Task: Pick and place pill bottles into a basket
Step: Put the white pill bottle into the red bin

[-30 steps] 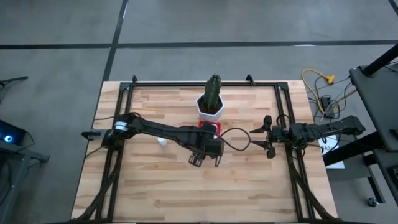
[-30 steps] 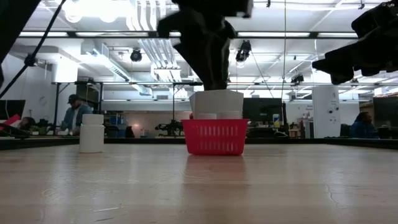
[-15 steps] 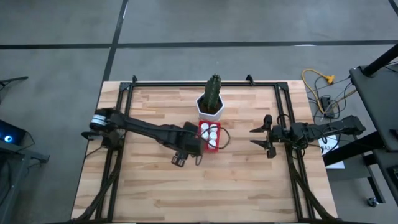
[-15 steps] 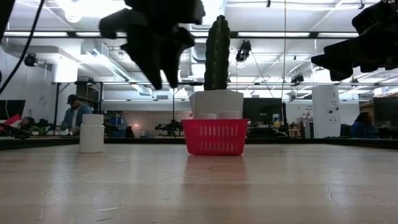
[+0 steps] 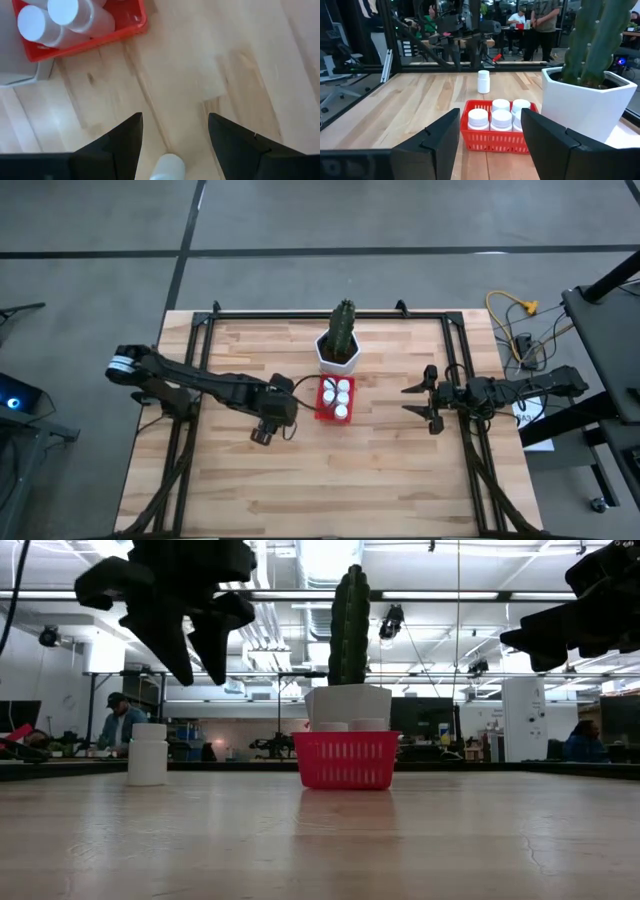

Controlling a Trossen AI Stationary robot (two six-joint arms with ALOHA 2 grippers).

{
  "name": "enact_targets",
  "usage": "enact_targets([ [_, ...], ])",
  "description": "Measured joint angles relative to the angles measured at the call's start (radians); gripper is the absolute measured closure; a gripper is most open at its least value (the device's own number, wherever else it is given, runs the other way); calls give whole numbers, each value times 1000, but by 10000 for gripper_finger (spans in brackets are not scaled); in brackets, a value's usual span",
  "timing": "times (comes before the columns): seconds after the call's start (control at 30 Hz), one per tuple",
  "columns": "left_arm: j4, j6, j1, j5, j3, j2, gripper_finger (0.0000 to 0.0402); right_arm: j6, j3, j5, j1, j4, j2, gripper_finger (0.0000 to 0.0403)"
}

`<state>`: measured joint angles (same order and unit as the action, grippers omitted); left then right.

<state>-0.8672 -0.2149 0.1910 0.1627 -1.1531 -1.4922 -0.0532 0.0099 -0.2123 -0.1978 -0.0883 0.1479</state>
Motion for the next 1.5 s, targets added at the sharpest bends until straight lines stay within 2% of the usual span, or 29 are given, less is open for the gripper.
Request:
enact_targets([
  [0.17,32,15,-7,-6,37,22,194,-1,0,1,0,0,0,202],
  [0.47,54,6,-99,-8,160,22,194,-5,0,1,0,0,-2,202],
  [0.77,89,0,-135,-31,223,23,194,-8,0,1,0,0,-2,202],
  [1.5,65,19,-153,-80,230,78,194,-15,-1,2,0,1,-1,202],
])
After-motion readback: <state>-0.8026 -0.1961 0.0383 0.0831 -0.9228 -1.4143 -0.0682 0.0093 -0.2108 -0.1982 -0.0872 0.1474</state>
